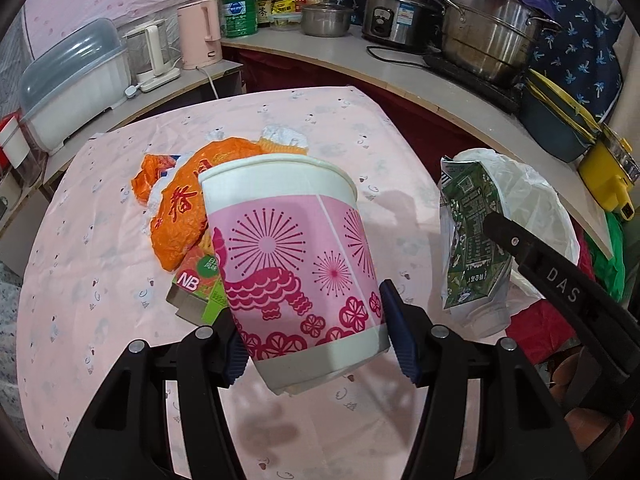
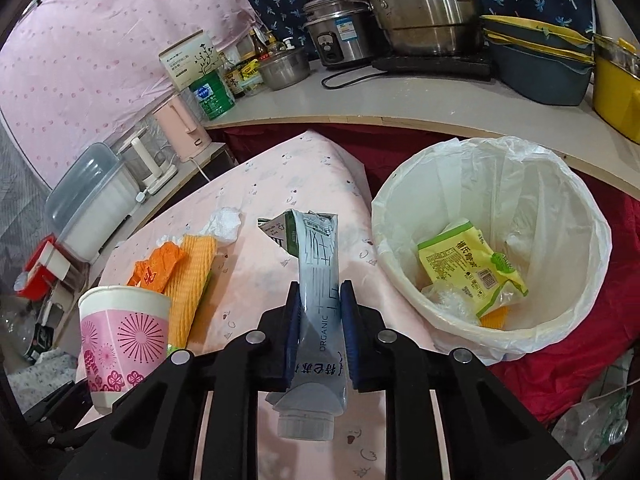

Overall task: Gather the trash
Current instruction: 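Carry the green pouch and pink cup in both tools over the trash bin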

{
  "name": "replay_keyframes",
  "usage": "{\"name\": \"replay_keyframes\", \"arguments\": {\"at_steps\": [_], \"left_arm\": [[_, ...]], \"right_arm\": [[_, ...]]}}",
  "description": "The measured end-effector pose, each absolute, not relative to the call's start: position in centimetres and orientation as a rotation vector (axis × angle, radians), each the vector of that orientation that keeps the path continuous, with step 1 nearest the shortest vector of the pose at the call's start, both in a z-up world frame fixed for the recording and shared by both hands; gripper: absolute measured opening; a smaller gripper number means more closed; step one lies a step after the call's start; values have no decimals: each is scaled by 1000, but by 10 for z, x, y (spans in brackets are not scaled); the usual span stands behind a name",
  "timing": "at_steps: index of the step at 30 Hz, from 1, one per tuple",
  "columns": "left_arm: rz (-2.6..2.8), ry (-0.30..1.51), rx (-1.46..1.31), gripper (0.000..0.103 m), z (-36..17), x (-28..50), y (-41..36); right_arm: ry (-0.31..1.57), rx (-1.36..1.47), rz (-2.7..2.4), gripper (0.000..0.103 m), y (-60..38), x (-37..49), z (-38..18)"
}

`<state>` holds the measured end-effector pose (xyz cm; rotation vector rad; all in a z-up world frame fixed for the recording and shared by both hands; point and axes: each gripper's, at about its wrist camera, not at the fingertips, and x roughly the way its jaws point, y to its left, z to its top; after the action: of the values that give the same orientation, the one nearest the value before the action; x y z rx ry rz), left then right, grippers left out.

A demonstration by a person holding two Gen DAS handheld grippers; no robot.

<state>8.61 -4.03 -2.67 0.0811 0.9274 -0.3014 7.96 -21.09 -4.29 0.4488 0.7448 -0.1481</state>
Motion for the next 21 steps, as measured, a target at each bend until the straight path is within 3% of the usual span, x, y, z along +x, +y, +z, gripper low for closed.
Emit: {"name": "replay_keyframes", "arguments": {"at_steps": [21], "left_arm": [[-543, 906, 160, 56, -18, 83, -148]], "right_arm": [[618, 571, -325, 19, -322, 25, -31]]}}
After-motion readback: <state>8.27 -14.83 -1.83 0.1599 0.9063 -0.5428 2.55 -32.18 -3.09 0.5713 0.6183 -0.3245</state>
